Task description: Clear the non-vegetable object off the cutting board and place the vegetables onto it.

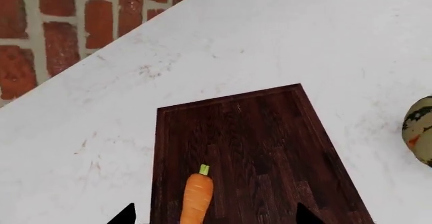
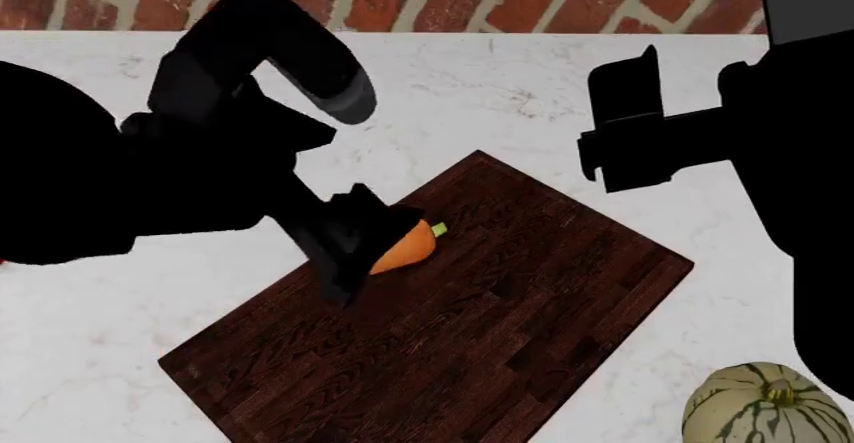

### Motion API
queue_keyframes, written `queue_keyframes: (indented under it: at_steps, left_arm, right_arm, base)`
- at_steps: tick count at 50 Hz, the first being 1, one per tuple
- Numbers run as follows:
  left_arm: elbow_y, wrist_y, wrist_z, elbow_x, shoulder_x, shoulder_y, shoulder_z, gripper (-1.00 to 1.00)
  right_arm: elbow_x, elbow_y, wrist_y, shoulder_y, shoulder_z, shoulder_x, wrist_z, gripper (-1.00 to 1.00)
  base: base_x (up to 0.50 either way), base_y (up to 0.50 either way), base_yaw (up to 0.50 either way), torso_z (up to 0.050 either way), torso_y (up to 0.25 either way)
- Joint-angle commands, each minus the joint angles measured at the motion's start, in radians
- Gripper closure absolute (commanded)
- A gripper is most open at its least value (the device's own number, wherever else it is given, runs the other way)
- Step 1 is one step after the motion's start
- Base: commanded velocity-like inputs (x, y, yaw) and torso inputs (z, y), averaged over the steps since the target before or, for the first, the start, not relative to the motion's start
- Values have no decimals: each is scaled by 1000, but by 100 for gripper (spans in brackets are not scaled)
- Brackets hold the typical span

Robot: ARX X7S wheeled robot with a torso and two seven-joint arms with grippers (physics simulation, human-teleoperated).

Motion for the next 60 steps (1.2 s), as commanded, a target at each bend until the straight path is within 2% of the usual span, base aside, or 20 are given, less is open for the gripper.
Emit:
queue_keyframes:
  at_steps: [1, 7, 8, 10, 18, 25, 28, 32, 42, 52, 60]
  left_arm:
    - [382, 65, -327, -176, -231, 70, -169, -100]
    - [596, 199, -519, -252, -394, 198, -263, -100]
    - [609, 203, -511, -266, -403, 208, -267, -100]
    - [681, 255, -570, -251, -457, 266, -287, -100]
    - [887, 405, -705, -270, -555, 392, -356, -100]
    - [953, 471, -727, -209, -616, 511, -357, -100]
    - [959, 479, -723, -201, -628, 528, -358, -100]
    - [970, 500, -715, -183, -638, 553, -362, -100]
    - [970, 523, -698, -149, -621, 592, -354, -100]
    - [969, 526, -697, -133, -602, 606, -345, -100]
    - [962, 523, -690, -126, -589, 609, -339, -100]
  right_arm:
    - [79, -27, 12, -8, 16, 29, 60, -100]
    - [151, -65, 7, -26, 32, 53, 104, -100]
    - [153, -68, 6, -27, 32, 55, 105, -100]
    - [165, -78, 4, -37, 35, 63, 113, -100]
    - [231, -98, -1, -54, 45, 103, 150, -100]
    - [352, -85, 7, -41, 31, 138, 217, -100]
    - [387, -92, 30, -13, 13, 153, 249, -100]
    - [522, -52, 12, 12, -15, 181, 321, -100]
    - [814, 25, 37, 157, -187, 218, 519, -100]
    - [1042, 46, 37, 290, -329, 252, 631, -100]
    - [1152, 36, 24, 384, -445, 266, 658, -100]
  base:
    - [0, 0, 0, 0, 0]
    - [0, 0, 0, 0, 0]
    - [0, 0, 0, 0, 0]
    - [0, 0, 0, 0, 0]
    - [0, 0, 0, 0, 0]
    - [0, 0, 0, 0, 0]
    - [0, 0, 0, 0, 0]
    - [0, 0, 0, 0, 0]
    - [0, 0, 0, 0, 0]
    - [0, 0, 0, 0, 0]
    - [0, 0, 0, 0, 0]
